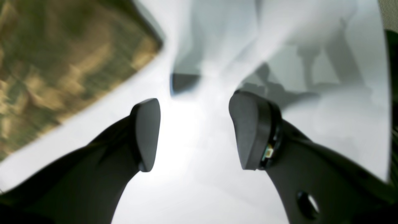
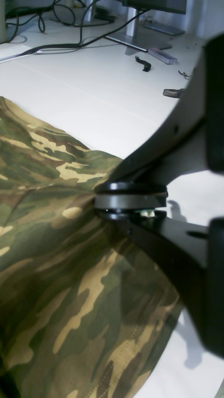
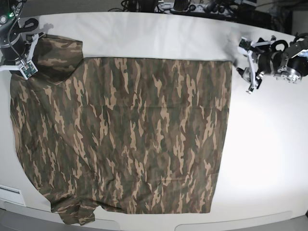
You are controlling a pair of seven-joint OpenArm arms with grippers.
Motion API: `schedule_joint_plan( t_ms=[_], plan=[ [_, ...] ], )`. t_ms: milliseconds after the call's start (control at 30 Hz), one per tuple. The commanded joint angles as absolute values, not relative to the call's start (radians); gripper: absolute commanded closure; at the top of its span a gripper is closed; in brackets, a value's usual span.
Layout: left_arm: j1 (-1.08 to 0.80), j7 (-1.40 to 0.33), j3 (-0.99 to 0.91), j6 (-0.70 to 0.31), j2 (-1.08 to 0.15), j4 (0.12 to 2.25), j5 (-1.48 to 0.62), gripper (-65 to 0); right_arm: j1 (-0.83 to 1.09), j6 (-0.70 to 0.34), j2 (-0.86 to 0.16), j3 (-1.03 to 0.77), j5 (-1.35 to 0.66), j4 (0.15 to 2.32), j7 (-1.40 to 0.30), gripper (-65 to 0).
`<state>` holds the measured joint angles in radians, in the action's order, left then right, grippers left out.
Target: Fold the T-shirt properly
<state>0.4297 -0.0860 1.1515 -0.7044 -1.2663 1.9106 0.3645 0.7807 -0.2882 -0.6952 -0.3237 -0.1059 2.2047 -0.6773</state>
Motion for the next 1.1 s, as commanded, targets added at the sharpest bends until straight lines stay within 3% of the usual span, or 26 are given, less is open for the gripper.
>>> schedule_joint_plan(
  t_ms=[0,800,867,900,967,1000,1067],
  plan=[
    [0.432,-0.072,1.152,-0.698,-1.268,1.911,0.359,-39.0,0.781,-0.274,-0.709,-0.336,-0.097,2.22,-0.664,0.0],
    [0.442,-0.023,1.152,-0.646,-1.15,1.824,0.411,-38.8,0.781,-0.272,-0.709,-0.336,-0.097,2.22,-0.664,0.0],
    [0.447,-0.024,1.152,-0.646,-1.15,1.824,0.411,-33.1,0.781,-0.272,-0.709,-0.336,-0.097,2.22,-0.664,0.0],
    [0.45,-0.028,1.152,-0.64,-1.15,1.824,0.411,-26.0,0.781,-0.272,-0.709,-0.336,-0.097,2.22,-0.664,0.0],
    [0.45,-0.036,1.152,-0.61,-1.15,1.824,0.411,-5.4,0.781,-0.272,-0.709,-0.336,-0.097,2.22,-0.664,0.0],
    [0.45,-0.04,1.152,-0.601,-1.15,1.824,0.41,0.0,0.781,-0.272,-0.709,-0.336,-0.097,2.22,-0.664,0.0],
    [0.45,-0.043,1.152,-0.597,-1.15,1.824,0.411,0.0,0.781,-0.272,-0.709,-0.336,-0.097,2.22,-0.664,0.0]
  ],
)
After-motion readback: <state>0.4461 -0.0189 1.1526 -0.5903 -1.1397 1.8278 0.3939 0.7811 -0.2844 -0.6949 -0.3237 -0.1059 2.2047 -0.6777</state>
